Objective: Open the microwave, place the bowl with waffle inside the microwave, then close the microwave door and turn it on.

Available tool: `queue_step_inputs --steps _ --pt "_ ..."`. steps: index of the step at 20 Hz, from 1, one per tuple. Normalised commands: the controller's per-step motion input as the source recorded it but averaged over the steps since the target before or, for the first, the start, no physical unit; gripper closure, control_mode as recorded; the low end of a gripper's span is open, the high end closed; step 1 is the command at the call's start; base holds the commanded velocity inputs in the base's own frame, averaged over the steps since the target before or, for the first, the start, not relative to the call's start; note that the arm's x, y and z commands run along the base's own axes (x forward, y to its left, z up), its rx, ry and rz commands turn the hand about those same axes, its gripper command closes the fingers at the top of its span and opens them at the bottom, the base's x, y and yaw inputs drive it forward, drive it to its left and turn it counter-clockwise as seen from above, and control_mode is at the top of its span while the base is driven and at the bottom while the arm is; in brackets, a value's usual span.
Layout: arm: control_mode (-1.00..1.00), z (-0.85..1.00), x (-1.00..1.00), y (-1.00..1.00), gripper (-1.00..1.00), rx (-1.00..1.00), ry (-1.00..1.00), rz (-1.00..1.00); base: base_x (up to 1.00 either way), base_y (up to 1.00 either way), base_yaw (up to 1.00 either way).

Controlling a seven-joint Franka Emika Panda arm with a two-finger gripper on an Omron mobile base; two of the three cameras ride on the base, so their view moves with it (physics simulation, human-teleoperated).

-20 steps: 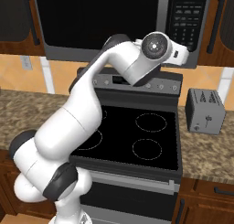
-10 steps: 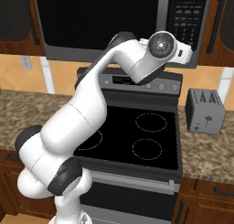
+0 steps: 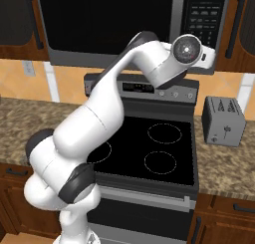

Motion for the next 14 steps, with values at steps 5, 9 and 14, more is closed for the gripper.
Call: queue_step_inputs --steps 5,9,14 --pt "-1.00 0.00 0.02 -0.06 1.00 0.00 0.00 0.02 0.00 0.00 0.00" --pt "-1.00 -0.04 0.02 -0.14 1.00 0.00 -0.10 0.04 0.00 0.00 0.00" --pt "-1.00 -0.08 0.13 -0.27 1.00 -0.02 -0.02 0.06 0.00 0.00 0.00"
